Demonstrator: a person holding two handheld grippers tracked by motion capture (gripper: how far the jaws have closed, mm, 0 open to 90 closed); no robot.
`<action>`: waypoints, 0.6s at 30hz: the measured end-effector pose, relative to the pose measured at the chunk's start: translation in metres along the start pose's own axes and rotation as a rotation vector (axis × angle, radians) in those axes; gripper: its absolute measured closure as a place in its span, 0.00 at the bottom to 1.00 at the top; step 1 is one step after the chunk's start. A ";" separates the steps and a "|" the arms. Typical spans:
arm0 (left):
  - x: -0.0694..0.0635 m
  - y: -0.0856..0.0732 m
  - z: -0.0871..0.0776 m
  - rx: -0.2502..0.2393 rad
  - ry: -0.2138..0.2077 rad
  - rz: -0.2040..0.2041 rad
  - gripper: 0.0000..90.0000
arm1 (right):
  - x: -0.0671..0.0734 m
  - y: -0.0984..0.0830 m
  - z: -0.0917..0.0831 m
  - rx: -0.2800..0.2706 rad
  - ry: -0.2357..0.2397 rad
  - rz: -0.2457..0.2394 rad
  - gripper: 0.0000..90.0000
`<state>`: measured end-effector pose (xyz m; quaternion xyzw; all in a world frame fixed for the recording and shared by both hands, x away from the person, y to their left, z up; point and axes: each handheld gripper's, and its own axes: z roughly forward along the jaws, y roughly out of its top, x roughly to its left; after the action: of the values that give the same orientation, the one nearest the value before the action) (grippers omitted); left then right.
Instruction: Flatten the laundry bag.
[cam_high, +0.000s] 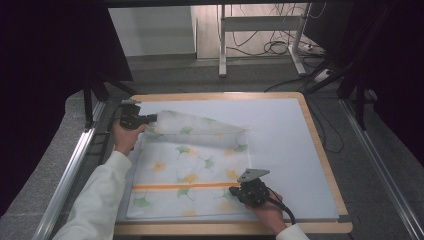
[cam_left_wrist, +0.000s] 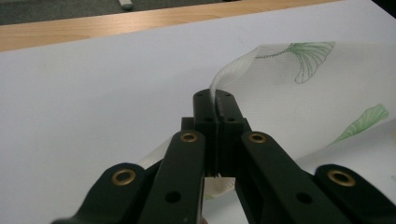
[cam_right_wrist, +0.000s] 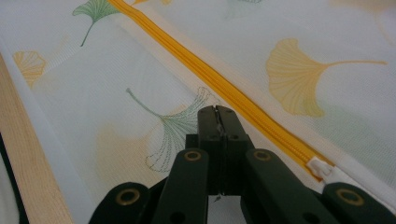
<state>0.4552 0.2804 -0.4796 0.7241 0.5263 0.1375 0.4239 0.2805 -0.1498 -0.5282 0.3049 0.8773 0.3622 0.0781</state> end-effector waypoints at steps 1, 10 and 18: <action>0.003 0.001 0.000 0.003 0.012 -0.007 1.00 | 0.000 0.000 0.000 0.000 0.000 0.001 0.99; 0.016 0.004 0.005 0.004 0.046 -0.023 1.00 | 0.000 0.000 0.000 -0.002 0.001 0.002 0.99; 0.024 0.011 0.009 -0.009 0.059 -0.036 0.99 | -0.001 0.000 0.000 -0.006 0.003 0.004 0.99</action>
<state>0.4781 0.2963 -0.4830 0.7083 0.5511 0.1536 0.4136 0.2810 -0.1502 -0.5287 0.3059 0.8758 0.3653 0.0767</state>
